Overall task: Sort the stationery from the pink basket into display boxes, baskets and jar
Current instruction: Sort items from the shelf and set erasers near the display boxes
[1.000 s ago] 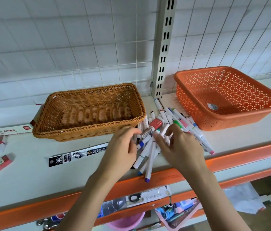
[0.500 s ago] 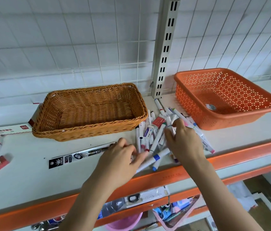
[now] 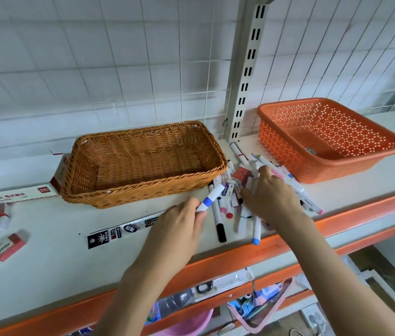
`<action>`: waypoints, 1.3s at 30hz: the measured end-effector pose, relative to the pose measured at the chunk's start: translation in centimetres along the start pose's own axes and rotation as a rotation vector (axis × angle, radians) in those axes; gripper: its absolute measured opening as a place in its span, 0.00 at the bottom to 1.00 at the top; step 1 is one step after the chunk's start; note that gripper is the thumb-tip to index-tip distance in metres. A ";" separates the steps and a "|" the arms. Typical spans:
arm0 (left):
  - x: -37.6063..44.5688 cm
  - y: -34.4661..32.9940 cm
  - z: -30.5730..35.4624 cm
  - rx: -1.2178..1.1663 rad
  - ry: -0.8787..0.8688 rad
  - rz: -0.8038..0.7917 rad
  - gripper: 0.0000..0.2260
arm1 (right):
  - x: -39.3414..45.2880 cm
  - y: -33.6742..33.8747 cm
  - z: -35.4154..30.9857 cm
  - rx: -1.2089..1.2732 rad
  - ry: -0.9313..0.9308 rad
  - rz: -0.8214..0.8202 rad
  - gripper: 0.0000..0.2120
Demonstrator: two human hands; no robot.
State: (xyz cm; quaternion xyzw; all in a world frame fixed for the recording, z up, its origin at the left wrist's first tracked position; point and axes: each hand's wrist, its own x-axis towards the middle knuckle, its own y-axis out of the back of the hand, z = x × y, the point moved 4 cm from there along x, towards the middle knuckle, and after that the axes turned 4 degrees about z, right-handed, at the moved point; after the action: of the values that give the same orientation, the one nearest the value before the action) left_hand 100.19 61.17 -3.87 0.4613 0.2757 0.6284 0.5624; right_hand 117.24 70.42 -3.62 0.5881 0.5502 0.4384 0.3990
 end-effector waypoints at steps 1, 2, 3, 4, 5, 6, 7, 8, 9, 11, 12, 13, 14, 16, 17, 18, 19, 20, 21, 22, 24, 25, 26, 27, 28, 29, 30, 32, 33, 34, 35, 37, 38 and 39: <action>0.1 0.3 -0.1 -0.005 0.010 0.013 0.07 | 0.0 0.2 0.0 -0.003 0.005 0.011 0.22; 0.4 0.5 -0.1 -0.016 0.017 0.026 0.07 | 0.2 0.4 0.0 -0.004 0.014 0.022 0.21; 0.7 0.7 0.1 -0.034 0.020 0.040 0.08 | 0.4 0.7 0.0 0.002 0.027 0.036 0.20; 1.2 0.8 0.6 -0.059 0.025 0.055 0.09 | 0.7 0.9 0.0 0.010 0.039 0.048 0.19; 1.8 0.8 1.3 -0.092 0.035 0.074 0.09 | 1.0 1.3 0.0 0.013 0.055 0.060 0.18; 2.5 0.6 2.0 -0.133 0.052 0.094 0.09 | 1.5 1.6 0.1 0.011 0.073 0.070 0.17; 3.3 0.3 2.7 -0.172 0.074 0.110 0.08 | 1.9 1.9 0.3 0.004 0.099 0.080 0.17; 4.2 -0.2 3.5 -0.197 0.095 0.121 0.07 | 2.4 2.1 0.6 -0.008 0.126 0.090 0.16; 5.0 -0.7 4.3 -0.208 0.110 0.131 0.07 | 3.0 2.2 0.9 -0.027 0.155 0.092 0.15; 7.0 -2.1 6.0 -0.173 0.134 0.153 0.08 | 4.1 2.4 1.6 -0.060 0.209 0.067 0.12; 7.9 -2.8 6.7 -0.125 0.150 0.163 0.08 | 4.6 2.3 1.9 -0.066 0.238 0.049 0.10; 8.9 -3.5 7.4 -0.075 0.172 0.174 0.08 | 5.1 2.4 2.3 -0.072 0.264 0.038 0.09; 9.8 -4.2 7.9 -0.030 0.199 0.178 0.09 | 5.5 2.3 2.7 -0.090 0.287 0.033 0.09; 11.1 -5.6 8.7 0.030 0.259 0.169 0.12 | 6.0 2.2 3.2 -0.146 0.342 0.027 0.10; 11.4 -6.1 8.8 0.048 0.285 0.159 0.13 | 6.1 2.1 3.5 -0.144 0.363 0.022 0.11; 11.4 -6.4 8.9 0.061 0.302 0.160 0.14 | 6.3 2.0 3.6 -0.118 0.376 0.015 0.11; 11.2 -6.2 8.9 0.057 0.307 0.178 0.14 | 6.3 2.1 3.7 -0.084 0.394 0.019 0.11; 10.7 -5.9 8.8 0.044 0.296 0.204 0.13 | 6.3 2.2 3.6 -0.055 0.429 0.043 0.11; 9.9 -5.5 8.8 0.027 0.272 0.230 0.12 | 6.4 2.4 3.5 -0.028 0.476 0.078 0.11; 8.9 -5.0 8.4 0.022 0.254 0.245 0.11 | 6.4 2.5 3.3 0.006 0.525 0.108 0.11; 6.5 -3.8 7.4 0.075 0.277 0.256 0.08 | 6.3 2.7 2.6 0.062 0.608 0.109 0.11; 5.3 -3.1 6.7 0.117 0.315 0.264 0.07 | 6.2 2.6 2.1 0.064 0.651 0.083 0.11; 4.1 -2.5 6.0 0.159 0.373 0.265 0.06 | 6.1 2.3 1.6 0.037 0.697 0.036 0.12; 3.0 -2.0 5.4 0.203 0.447 0.252 0.06 | 6.0 1.9 1.2 -0.017 0.747 -0.017 0.14; 2.1 -1.6 4.9 0.256 0.526 0.214 0.08 | 5.9 1.3 0.9 -0.087 0.799 -0.071 0.16; 1.3 -1.4 4.5 0.313 0.606 0.148 0.12 | 5.8 0.8 0.7 -0.153 0.841 -0.122 0.18; 0.6 -1.4 4.2 0.356 0.669 0.080 0.15 | 5.7 0.3 0.5 -0.192 0.870 -0.159 0.19; -0.4 -1.7 3.6 0.337 0.726 0.012 0.18 | 5.5 -0.2 0.3 -0.210 0.896 -0.160 0.18; -0.6 -1.9 3.6 0.291 0.722 0.009 0.17 | 5.5 -0.1 0.2 -0.211 0.902 -0.131 0.18; -0.7 -2.2 3.6 0.250 0.707 0.010 0.17 | 5.4 0.0 0.2 -0.204 0.908 -0.103 0.17; -0.7 -2.3 3.7 0.223 0.693 0.010 0.16 | 5.3 0.4 0.1 -0.185 0.913 -0.081 0.17; -0.4 -2.2 4.2 0.187 0.675 0.026 0.17 | 5.0 1.4 0.3 -0.110 0.903 -0.049 0.17; -0.2 -2.1 4.5 0.168 0.665 0.048 0.17 | 4.8 1.9 0.5 -0.043 0.883 -0.037 0.16; 0.1 -1.9 4.9 0.142 0.647 0.071 0.17 | 4.7 2.3 0.8 0.054 0.863 -0.021 0.15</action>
State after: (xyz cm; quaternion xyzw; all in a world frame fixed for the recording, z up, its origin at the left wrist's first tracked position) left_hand 105.35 60.86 -3.40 0.2855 0.4668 0.7407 0.3898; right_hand 118.73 74.93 -1.34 0.3552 0.6839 0.6256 0.1212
